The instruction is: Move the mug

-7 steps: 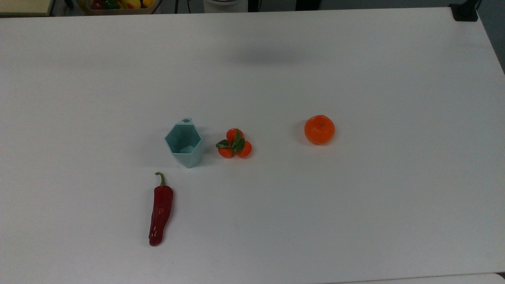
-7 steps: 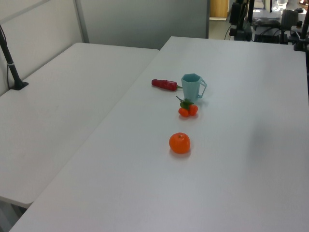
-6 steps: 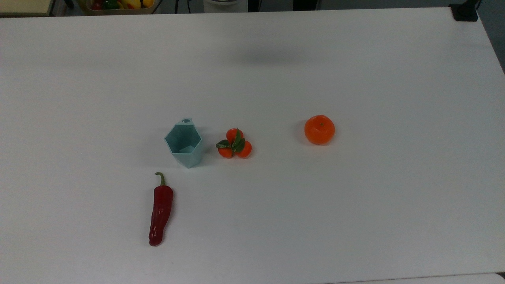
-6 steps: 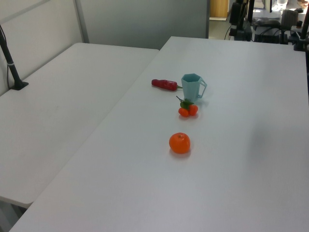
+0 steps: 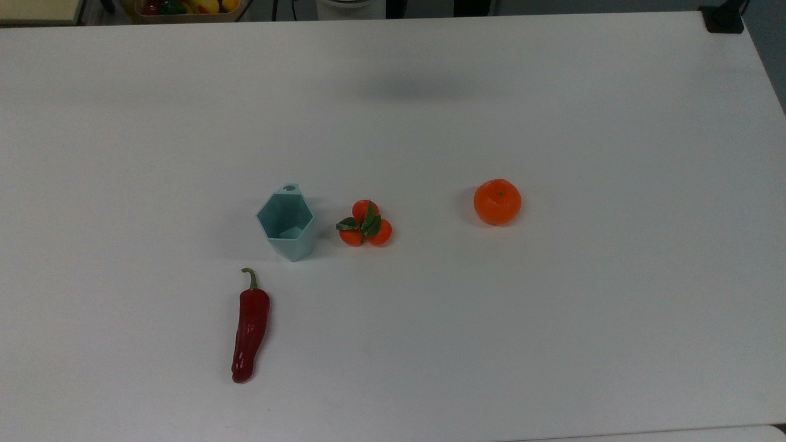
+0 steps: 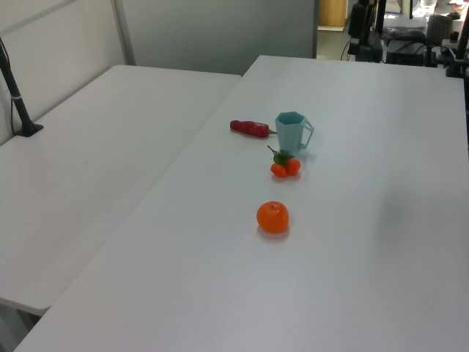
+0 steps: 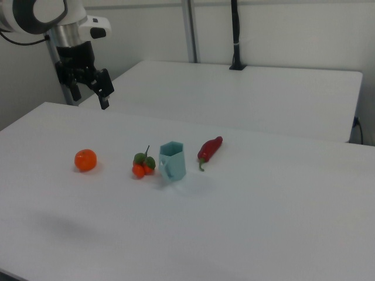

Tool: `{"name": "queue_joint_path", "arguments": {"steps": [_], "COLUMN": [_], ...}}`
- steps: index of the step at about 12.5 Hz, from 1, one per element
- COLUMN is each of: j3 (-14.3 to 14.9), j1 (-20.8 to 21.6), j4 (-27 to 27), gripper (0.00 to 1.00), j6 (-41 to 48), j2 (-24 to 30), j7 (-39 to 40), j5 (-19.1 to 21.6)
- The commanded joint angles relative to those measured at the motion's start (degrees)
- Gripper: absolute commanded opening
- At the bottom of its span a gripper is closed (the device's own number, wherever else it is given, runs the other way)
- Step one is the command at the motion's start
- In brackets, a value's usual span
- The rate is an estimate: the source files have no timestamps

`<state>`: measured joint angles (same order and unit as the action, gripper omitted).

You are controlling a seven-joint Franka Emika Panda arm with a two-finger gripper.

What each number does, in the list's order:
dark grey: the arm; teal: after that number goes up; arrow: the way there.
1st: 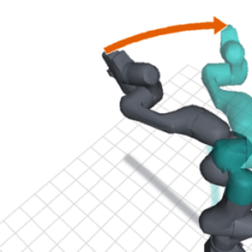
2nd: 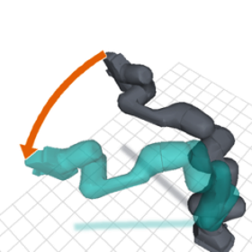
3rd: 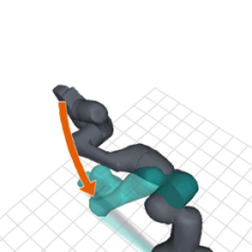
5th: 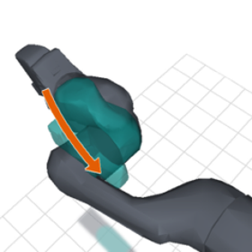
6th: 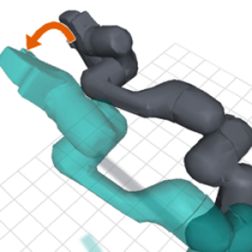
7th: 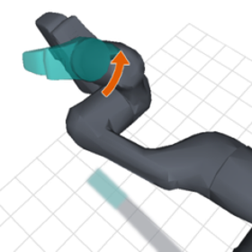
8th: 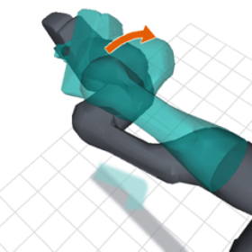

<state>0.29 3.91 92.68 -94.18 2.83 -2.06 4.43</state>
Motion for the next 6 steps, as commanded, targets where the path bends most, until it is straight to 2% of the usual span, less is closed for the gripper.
{"name": "queue_joint_path", "arguments": {"steps": [1, 6], "j3": [1.2, 1.4], "j1": [1.3, 1.1], "j4": [0.6, 0.5], "gripper": [1.00, 1.00], "j6": [-1.3, -1.3], "j2": [0.7, 0.9], "j7": [0.2, 0.3], "j5": [1.0, 0.5]}}
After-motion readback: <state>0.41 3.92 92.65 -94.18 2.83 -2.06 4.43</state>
